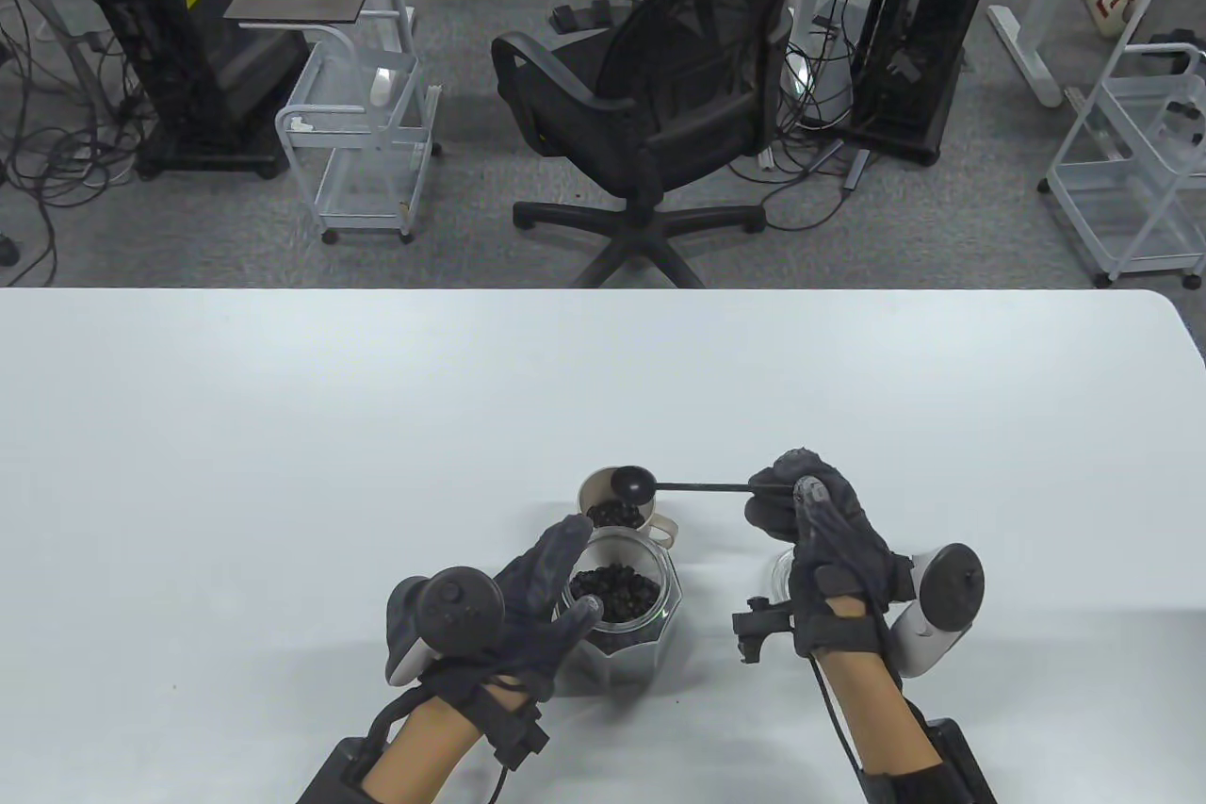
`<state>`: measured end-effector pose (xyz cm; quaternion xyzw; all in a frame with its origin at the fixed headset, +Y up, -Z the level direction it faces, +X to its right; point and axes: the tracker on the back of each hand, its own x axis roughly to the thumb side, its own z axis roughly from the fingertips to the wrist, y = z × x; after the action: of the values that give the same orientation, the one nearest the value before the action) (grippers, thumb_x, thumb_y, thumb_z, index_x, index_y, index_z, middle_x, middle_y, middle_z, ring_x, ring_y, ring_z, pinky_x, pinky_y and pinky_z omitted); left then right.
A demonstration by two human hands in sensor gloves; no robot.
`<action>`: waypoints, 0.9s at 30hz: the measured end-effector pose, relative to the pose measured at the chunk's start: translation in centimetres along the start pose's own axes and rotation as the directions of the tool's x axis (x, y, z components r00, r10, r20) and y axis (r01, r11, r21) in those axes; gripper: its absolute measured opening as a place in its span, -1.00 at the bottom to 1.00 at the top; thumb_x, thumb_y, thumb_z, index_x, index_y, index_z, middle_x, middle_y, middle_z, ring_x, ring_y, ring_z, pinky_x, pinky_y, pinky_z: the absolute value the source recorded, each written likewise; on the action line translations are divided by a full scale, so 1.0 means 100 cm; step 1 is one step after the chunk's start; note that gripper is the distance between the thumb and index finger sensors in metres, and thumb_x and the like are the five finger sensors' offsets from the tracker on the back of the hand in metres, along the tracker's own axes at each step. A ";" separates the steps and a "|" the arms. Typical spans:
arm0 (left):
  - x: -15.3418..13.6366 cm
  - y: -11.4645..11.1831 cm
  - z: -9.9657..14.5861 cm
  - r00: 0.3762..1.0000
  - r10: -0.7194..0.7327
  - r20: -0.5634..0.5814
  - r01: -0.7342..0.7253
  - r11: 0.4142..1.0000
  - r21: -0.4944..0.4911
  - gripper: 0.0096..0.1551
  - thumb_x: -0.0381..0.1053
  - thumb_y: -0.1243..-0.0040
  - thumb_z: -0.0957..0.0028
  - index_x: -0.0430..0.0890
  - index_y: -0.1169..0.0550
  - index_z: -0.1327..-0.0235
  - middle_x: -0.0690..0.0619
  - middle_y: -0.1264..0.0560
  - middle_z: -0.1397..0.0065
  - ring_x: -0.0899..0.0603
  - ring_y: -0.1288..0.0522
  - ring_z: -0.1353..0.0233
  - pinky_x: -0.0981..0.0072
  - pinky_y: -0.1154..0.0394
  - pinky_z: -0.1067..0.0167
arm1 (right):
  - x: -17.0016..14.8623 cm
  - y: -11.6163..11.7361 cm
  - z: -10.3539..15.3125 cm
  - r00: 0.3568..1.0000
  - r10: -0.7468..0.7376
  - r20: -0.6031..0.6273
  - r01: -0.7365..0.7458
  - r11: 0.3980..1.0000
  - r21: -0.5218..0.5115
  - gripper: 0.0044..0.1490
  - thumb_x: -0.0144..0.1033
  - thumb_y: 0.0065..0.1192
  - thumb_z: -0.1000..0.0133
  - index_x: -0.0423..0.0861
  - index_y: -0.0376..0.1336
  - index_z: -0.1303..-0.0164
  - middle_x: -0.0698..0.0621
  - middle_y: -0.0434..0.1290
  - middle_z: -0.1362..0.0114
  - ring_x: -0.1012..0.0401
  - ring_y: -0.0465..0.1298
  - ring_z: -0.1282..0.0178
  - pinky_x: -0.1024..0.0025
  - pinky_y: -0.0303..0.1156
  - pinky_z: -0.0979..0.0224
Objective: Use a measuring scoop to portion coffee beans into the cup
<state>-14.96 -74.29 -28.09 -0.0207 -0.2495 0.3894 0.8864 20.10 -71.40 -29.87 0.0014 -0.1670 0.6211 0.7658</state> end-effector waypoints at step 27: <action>-0.001 0.000 0.000 1.000 0.001 -0.001 -0.001 1.000 -0.001 0.06 0.58 0.20 0.01 0.04 -0.01 -0.67 -0.28 -0.16 -0.68 -0.53 -0.33 -0.54 -0.45 -0.17 -0.38 | 0.041 0.045 0.023 0.859 0.296 0.418 -0.387 0.910 0.151 -0.50 -0.18 0.16 -0.16 -0.20 0.37 -0.18 -0.29 0.55 -0.04 -0.13 0.64 0.20 -0.11 0.48 -0.02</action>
<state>-14.98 -74.35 -28.10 -0.0211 -0.2494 0.3897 0.8863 15.95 -66.94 -27.52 0.1824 -0.2391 0.7500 0.5892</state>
